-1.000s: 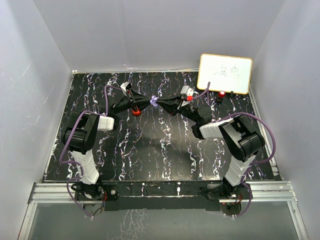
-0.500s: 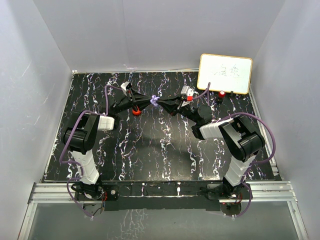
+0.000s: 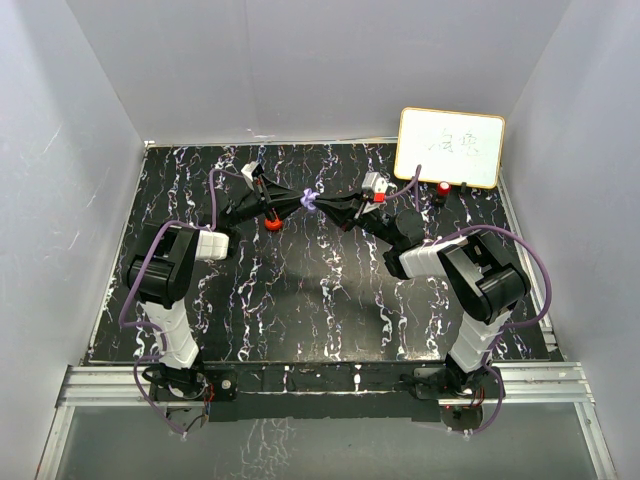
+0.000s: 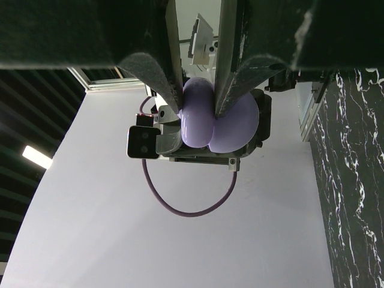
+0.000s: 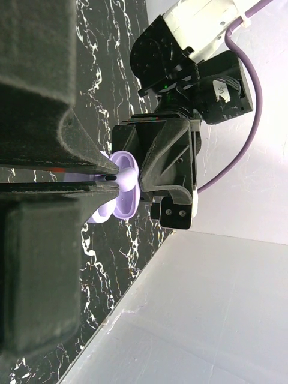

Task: Insert the wireless bluetooth earbuds into the charging case
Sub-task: Place the earbud in the charging case.

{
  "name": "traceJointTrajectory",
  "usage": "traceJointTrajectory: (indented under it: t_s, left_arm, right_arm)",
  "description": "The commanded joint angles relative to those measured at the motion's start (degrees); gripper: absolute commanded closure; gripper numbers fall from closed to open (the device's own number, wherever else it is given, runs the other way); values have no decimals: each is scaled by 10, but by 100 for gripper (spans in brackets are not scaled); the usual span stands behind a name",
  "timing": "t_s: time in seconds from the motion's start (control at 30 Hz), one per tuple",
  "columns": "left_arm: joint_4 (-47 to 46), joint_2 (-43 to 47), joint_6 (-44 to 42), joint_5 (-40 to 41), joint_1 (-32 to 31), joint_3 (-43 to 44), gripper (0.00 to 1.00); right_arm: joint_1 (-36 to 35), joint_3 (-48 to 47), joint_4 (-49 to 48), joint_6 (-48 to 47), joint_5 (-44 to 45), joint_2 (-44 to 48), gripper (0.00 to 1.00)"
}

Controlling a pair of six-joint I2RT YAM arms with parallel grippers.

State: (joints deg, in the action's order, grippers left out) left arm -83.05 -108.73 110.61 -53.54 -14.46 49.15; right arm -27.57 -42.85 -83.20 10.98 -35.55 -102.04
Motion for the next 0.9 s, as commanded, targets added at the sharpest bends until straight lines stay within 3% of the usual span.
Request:
traceJointTrajectory:
  t_s: [0.0,0.67,0.87]
  left_arm:
    - [-97,34,14,12,-2,27,100]
    - [-102,26,16,16,-2,27,100]
    - [-116,6,15,17,-1,16,100]
  right_arm:
    - [2,2,-28,-10,1,13,97]
    - [3,6,-35,-12,10,19,71]
    - [2,11,-35,-8,17,66,66]
